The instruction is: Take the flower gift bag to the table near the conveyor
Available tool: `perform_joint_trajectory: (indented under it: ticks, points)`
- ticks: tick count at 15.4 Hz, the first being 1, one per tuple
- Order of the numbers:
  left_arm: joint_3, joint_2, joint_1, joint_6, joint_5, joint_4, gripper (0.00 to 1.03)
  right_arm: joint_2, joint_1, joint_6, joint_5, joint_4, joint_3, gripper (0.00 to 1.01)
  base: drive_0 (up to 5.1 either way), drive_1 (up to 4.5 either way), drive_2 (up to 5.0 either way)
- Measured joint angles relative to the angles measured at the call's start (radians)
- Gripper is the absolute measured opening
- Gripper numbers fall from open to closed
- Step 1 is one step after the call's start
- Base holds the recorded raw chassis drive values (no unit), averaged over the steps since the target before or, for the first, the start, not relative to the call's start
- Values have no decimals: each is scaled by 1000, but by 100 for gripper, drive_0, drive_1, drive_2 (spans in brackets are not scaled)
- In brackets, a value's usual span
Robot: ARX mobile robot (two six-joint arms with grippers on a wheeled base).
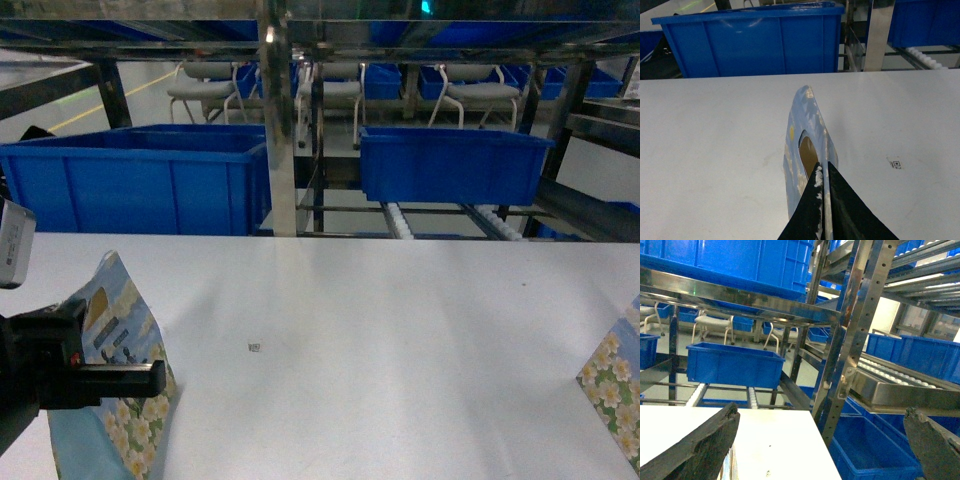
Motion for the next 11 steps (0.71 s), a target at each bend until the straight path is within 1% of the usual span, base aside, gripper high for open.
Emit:
perform_joint_trajectory:
  ticks: [1, 2, 5, 6, 9, 10, 11]
  points:
    - [-4, 18, -11, 4, -21, 3, 2, 0, 0, 0, 0, 0, 0, 98, 0, 0, 0]
    - [-16, 30, -17, 1, -24, -3, 9, 0, 0, 0, 0, 0, 0, 98, 0, 0, 0]
    - [-21, 16, -23, -4, -28, -8, 47, 0, 0, 0, 0, 0, 0, 98, 0, 0, 0]
    - [-21, -29, -14, -6, -3, -8, 59, 0, 0, 0, 0, 0, 0, 98, 0, 0, 0]
    - [-5, -201, 43, -5, 47, -3, 99, 0, 0, 0, 0, 0, 0, 98, 0, 0, 0]
    - [-2, -286, 70, -1, 71, -39, 97, 0, 0, 0, 0, 0, 0, 98, 0, 0, 0]
    - [-2, -366, 92, 11, 92, -94, 98, 0, 0, 0, 0, 0, 0, 98, 0, 0, 0]
